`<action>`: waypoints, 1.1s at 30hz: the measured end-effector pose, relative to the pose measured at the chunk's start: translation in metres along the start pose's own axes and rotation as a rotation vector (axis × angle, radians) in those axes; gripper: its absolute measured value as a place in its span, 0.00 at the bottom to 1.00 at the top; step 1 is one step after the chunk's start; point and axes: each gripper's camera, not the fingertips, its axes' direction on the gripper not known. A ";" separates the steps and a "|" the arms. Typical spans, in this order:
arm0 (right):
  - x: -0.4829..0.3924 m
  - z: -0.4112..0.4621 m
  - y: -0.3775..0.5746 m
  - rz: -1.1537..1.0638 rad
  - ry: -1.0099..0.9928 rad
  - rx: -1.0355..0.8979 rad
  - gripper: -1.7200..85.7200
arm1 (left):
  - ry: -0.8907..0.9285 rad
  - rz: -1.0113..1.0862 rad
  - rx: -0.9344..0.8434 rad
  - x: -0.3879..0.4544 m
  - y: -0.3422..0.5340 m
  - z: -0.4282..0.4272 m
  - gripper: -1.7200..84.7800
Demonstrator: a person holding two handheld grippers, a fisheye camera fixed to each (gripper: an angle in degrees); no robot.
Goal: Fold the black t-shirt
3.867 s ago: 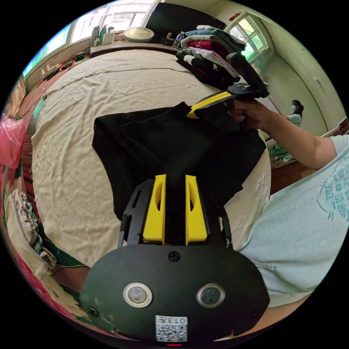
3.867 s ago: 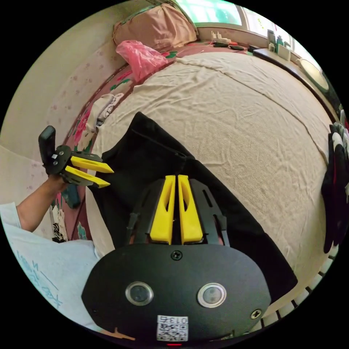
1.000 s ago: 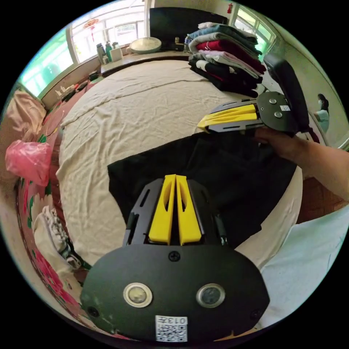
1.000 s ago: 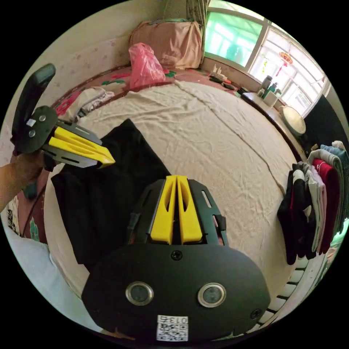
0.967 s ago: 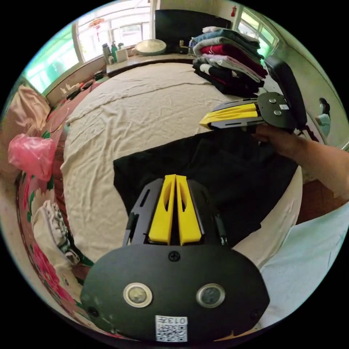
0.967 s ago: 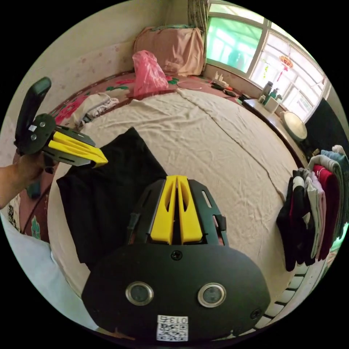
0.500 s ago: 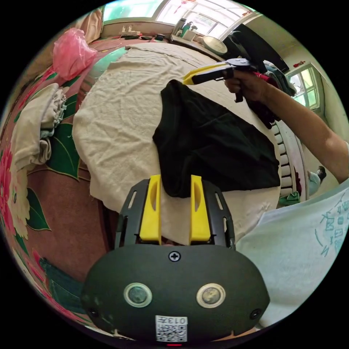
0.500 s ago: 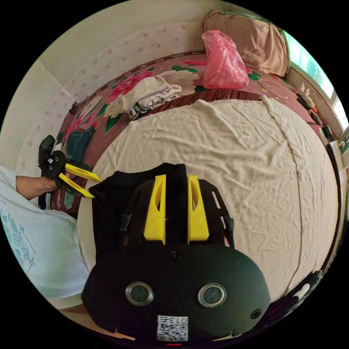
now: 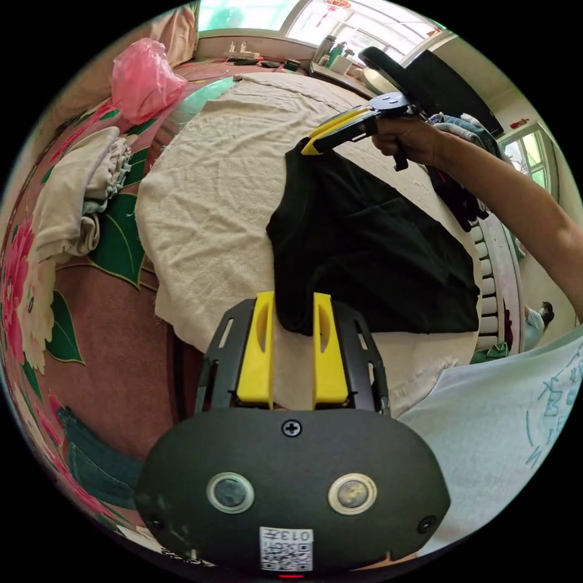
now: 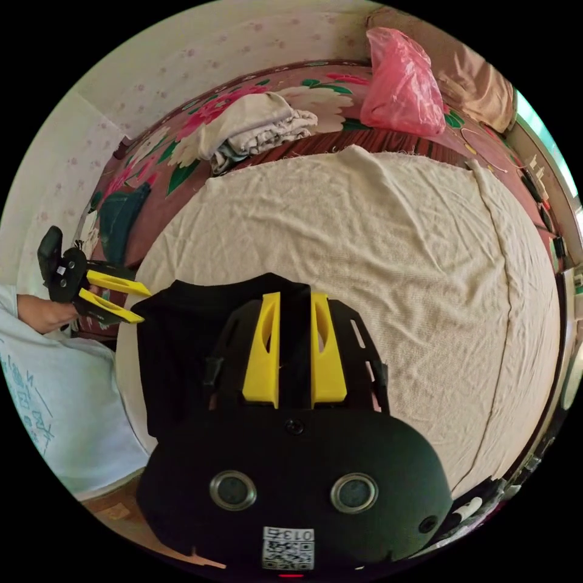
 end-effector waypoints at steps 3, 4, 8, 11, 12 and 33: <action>-0.015 -0.005 0.008 -0.028 0.083 0.008 0.08 | -0.054 0.002 -0.022 0.012 -0.001 0.010 0.10; -0.017 -0.007 0.010 -0.028 0.092 0.014 0.08 | -0.064 0.010 -0.026 0.018 -0.001 0.013 0.08; -0.027 -0.021 0.032 -0.024 0.107 0.075 0.06 | -0.099 0.019 -0.020 0.036 0.000 0.022 0.06; -0.033 -0.031 0.048 -0.026 0.112 0.101 0.05 | -0.080 0.015 0.001 0.043 0.003 0.025 0.04; -0.036 -0.037 0.055 -0.028 0.121 0.112 0.05 | -0.069 0.013 0.008 0.044 0.004 0.024 0.04; -0.097 -0.217 0.463 0.223 0.333 0.435 0.05 | 0.660 0.829 -0.014 0.362 -0.025 0.085 0.04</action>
